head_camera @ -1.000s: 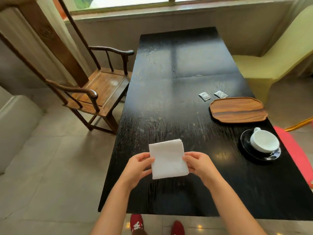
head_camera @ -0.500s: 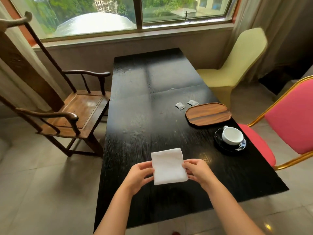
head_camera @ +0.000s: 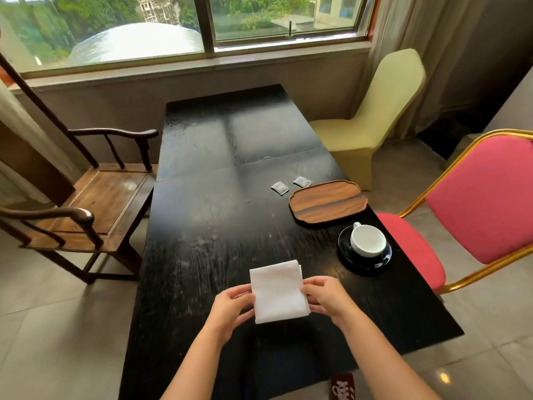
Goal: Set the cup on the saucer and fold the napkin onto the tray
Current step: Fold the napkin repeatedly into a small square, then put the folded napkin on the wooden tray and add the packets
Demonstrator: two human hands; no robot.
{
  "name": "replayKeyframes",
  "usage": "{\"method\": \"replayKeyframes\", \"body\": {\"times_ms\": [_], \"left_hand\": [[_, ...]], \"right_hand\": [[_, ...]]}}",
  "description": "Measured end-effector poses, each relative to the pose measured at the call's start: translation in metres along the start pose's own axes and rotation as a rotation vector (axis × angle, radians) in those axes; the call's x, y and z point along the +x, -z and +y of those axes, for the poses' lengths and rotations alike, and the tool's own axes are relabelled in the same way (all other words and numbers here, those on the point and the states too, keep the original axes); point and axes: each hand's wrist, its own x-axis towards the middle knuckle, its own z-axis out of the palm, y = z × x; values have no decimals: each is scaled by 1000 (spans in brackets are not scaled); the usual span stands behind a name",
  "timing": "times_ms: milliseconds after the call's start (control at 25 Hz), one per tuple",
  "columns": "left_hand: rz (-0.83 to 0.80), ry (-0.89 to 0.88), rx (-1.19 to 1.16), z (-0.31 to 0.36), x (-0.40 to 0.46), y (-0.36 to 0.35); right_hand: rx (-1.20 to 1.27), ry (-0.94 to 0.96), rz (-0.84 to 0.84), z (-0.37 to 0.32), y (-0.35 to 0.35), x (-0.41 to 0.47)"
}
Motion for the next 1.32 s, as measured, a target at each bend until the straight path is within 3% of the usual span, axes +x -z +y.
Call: {"method": "replayKeyframes", "body": {"times_ms": [400, 640, 1000, 1320], "left_hand": [[159, 129, -181, 13, 87, -141], [282, 114, -152, 26, 116, -174], [373, -98, 72, 86, 241, -188], [427, -211, 284, 78, 337, -197]], "right_hand": [[-91, -51, -146, -42, 132, 112], [-176, -39, -190, -54, 157, 160], [-195, 62, -43, -111, 157, 271], [-496, 260, 110, -116, 159, 352]]}}
